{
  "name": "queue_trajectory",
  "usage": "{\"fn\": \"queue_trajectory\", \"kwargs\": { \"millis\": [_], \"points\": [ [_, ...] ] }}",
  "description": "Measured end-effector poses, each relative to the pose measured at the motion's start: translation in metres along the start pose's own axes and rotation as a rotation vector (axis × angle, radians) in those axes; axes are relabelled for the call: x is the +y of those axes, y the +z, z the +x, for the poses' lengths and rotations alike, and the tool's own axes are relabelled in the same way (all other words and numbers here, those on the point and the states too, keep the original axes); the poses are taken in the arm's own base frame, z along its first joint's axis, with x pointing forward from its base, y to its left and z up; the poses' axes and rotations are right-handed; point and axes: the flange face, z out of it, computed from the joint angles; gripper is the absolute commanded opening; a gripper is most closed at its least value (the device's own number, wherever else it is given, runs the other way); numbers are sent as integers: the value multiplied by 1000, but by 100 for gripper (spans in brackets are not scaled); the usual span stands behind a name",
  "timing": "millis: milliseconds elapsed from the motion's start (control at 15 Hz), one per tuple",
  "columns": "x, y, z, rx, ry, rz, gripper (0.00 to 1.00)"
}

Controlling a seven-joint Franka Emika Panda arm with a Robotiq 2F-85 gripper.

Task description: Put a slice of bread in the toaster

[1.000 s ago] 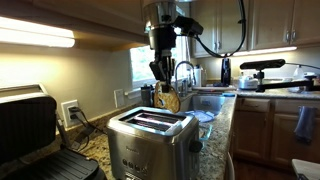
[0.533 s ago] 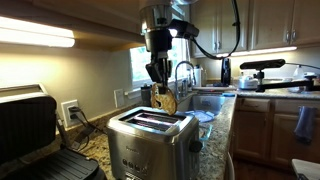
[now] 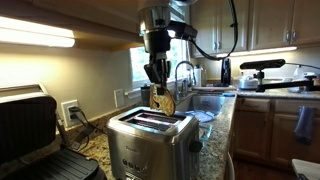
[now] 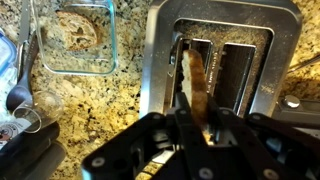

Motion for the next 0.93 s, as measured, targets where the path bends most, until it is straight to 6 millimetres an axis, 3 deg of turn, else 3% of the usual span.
{"fn": "queue_trajectory", "kwargs": {
  "millis": [467,600,667,733,933],
  "points": [
    [1,-2,1,4,2,0,96],
    [2,-2,1,4,3,0,100],
    [2,-2,1,5,3,0,90],
    [2,-2,1,5,3,0,98],
    [2,-1,1,4,3,1,100]
  ]
}}
